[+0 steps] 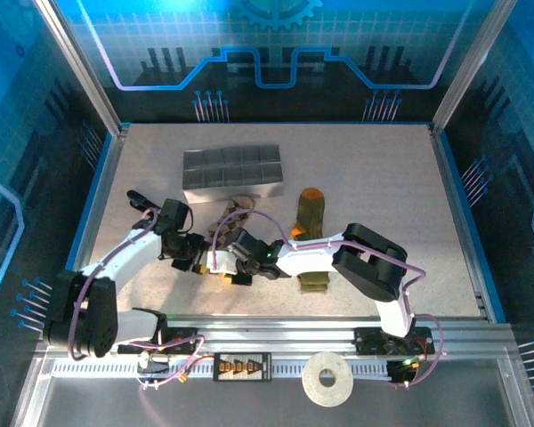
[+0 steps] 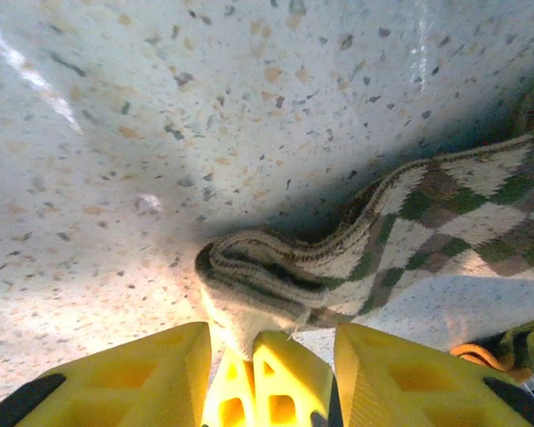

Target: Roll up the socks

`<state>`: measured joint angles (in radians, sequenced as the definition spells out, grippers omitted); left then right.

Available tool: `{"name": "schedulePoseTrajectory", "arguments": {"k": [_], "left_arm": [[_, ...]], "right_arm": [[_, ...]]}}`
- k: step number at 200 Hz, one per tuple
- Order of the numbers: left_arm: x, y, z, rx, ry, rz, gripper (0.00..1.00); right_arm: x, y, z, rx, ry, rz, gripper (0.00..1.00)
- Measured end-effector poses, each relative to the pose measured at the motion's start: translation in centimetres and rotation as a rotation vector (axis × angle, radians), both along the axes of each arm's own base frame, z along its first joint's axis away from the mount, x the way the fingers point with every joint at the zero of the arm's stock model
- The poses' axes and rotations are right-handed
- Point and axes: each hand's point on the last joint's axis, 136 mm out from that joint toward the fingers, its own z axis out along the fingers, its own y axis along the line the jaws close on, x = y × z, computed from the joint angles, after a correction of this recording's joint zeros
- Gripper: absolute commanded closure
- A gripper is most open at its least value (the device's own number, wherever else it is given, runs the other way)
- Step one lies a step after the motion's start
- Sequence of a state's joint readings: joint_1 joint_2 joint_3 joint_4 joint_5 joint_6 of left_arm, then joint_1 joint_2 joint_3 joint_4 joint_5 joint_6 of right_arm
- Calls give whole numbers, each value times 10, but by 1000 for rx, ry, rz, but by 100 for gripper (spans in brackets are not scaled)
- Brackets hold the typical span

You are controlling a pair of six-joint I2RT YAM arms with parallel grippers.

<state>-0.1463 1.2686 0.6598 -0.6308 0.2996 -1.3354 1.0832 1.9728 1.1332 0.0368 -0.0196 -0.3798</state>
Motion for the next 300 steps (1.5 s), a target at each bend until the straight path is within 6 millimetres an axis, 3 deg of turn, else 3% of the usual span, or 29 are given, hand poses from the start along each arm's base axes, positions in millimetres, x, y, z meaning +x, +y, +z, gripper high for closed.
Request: {"name": "schedulePoseTrajectory", "arguments": {"k": [58,125,210,259,300], "left_arm": [[-7,2,11,-11,-31,18,49],[-13,-14,-10,-56,-28,36,51],[-16,-25,-26,-69,-13,-4,52],[-19,-26,-28,-67,0,2,59],[-23,-22,-34,-39,23,0,73]], "right_arm": [[2,1,1,61,246,-56,100],[-8,-1,2,103,490,-66,100],[-14,1,2,125,643,-86,100],[-15,-1,2,137,714,-98,100],[-14,-1,2,148,775,-109,100]]}}
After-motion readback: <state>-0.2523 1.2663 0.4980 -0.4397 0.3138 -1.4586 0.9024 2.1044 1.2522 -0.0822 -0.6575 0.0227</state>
